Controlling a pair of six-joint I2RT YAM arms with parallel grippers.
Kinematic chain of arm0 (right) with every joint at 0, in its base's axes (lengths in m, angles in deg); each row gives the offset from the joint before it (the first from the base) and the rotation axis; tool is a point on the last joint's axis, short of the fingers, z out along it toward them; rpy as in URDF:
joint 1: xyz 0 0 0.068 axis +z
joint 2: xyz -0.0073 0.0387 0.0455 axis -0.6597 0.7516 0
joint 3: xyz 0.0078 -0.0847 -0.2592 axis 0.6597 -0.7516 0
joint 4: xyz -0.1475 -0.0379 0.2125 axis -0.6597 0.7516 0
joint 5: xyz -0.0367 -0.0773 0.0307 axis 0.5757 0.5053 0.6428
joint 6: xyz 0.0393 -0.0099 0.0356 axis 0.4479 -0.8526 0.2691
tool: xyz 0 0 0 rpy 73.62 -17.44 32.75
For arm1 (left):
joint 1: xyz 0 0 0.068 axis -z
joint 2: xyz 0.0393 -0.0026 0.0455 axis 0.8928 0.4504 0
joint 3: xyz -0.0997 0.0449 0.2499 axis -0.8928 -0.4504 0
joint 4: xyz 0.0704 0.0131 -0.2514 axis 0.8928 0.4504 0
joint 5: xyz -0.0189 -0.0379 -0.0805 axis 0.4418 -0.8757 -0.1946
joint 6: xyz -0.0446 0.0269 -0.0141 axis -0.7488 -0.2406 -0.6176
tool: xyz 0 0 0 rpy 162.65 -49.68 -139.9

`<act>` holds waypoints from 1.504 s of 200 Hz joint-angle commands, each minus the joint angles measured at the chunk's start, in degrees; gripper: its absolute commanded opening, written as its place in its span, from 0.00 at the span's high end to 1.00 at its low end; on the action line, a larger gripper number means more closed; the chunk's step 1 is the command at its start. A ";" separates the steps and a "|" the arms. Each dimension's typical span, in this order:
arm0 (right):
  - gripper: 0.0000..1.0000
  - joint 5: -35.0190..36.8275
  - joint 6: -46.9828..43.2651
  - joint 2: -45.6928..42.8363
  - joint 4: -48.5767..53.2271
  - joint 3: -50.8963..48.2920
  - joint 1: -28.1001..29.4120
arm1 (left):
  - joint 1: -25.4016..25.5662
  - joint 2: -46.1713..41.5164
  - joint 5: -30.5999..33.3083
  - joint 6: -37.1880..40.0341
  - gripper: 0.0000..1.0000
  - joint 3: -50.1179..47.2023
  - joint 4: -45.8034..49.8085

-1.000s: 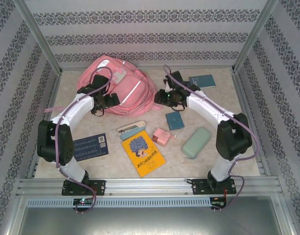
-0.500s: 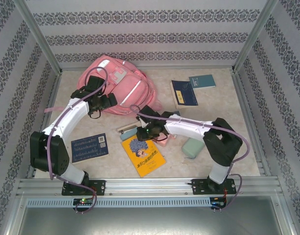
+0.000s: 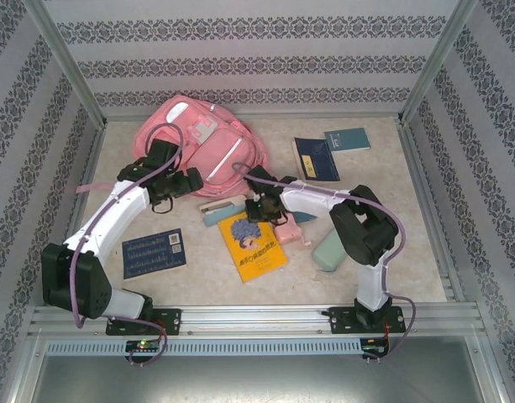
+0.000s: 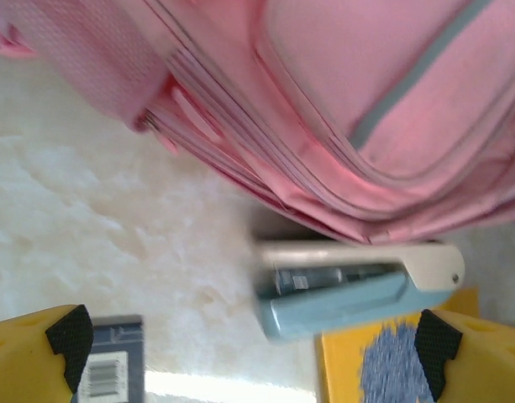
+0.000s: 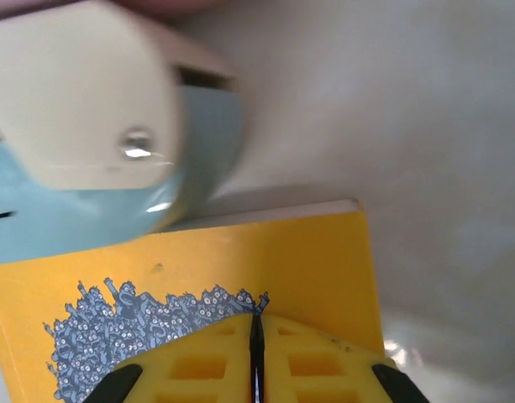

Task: Pack books, pencil case, and school supplies into a backpack

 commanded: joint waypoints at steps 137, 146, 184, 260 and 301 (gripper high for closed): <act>0.51 0.05 -3.82 -10.55 0.56 -10.35 -12.35 | 25.07 2.64 -5.70 -30.42 0.35 -16.97 -22.05; 0.50 -0.85 -4.25 -10.87 0.13 -12.21 -12.91 | 26.29 3.54 -4.65 -31.19 0.35 -16.89 -22.61; 0.46 -2.07 -5.09 -10.34 -0.51 -15.91 -13.41 | 30.35 7.21 -1.99 -34.43 0.34 -17.26 -26.04; 0.51 -13.54 2.64 -11.84 -3.73 -17.03 -6.95 | 31.50 10.52 -1.17 -35.66 0.39 -19.83 -30.19; 0.49 -8.84 0.76 -14.13 0.00 -17.07 -6.23 | 31.53 11.49 0.46 -35.39 0.41 -19.80 -24.98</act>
